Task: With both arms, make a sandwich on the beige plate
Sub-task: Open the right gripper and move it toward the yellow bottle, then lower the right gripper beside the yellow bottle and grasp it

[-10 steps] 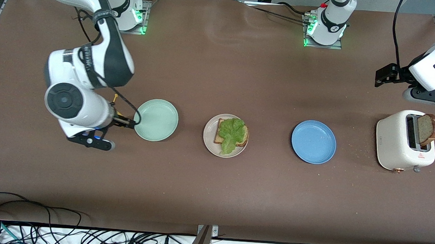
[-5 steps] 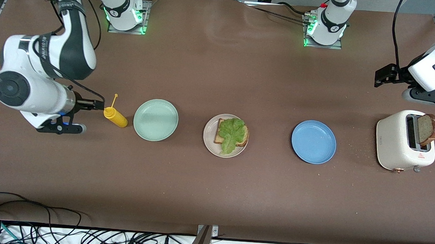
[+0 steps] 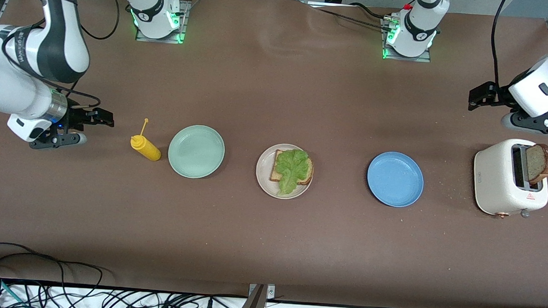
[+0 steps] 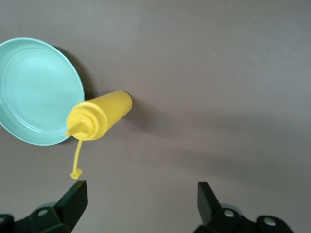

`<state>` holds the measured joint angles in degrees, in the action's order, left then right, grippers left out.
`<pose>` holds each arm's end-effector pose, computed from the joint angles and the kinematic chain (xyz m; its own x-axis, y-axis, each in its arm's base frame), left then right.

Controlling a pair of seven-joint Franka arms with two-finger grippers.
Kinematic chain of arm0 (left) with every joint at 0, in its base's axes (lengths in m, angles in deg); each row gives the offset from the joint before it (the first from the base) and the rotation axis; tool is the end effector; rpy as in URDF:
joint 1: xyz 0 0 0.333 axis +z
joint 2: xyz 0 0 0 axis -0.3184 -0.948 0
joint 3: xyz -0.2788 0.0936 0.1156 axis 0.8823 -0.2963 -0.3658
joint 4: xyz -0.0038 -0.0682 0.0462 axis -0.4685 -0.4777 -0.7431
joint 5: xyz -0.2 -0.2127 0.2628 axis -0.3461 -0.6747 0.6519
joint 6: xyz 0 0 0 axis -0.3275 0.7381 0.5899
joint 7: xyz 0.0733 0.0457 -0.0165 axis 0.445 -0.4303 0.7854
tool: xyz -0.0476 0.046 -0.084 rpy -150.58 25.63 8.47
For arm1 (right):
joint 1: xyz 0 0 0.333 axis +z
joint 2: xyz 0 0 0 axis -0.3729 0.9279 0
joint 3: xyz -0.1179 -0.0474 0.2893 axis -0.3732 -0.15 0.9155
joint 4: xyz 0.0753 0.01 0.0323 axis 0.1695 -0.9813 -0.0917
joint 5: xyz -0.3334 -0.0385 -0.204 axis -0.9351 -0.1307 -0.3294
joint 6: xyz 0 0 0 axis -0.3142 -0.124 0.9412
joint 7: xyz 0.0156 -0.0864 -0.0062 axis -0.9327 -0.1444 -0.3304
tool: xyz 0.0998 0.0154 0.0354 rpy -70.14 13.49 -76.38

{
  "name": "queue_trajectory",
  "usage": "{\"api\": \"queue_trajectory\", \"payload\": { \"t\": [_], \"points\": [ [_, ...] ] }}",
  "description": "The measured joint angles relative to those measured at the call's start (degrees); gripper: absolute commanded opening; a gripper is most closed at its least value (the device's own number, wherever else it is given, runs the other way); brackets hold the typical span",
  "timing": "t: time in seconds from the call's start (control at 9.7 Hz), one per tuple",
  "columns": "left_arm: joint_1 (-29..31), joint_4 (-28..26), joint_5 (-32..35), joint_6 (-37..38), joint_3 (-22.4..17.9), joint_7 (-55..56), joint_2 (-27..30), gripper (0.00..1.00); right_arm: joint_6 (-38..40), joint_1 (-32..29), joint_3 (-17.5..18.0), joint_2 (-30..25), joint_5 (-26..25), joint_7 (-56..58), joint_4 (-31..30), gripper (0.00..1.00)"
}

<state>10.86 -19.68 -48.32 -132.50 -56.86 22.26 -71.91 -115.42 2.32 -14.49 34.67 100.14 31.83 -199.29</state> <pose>0.5556 -0.0341 0.5860 0.9747 -0.1375 -0.1763 -0.1444 -0.9892 -0.0267 0.5745 -0.0149 0.3726 0.9675 0.2306 -0.1040 0.2176 -0.9683 -0.1229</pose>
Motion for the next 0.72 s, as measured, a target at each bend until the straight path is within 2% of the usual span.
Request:
{"api": "queue_trajectory", "payload": {
  "t": [0.31, 0.62, 0.72],
  "points": [
    [-0.01, 0.00, 0.00, 0.00, 0.10, 0.01, -0.11, 1.00, -3.43, -2.60, -1.33, 0.45, 7.17, 13.10, -4.13, 1.00],
    [-0.01, 0.00, 0.00, 0.00, 0.11, 0.03, -0.11, 1.00, -2.95, -7.44, -1.41, 3.49, 20.24, 32.77, -4.69, 1.00],
    [-0.01, 0.00, 0.00, 0.00, 0.11, 0.04, -0.11, 1.00, -2.39, -8.87, -1.41, 4.65, 23.08, 38.71, -4.70, 1.00]
  ]
}}
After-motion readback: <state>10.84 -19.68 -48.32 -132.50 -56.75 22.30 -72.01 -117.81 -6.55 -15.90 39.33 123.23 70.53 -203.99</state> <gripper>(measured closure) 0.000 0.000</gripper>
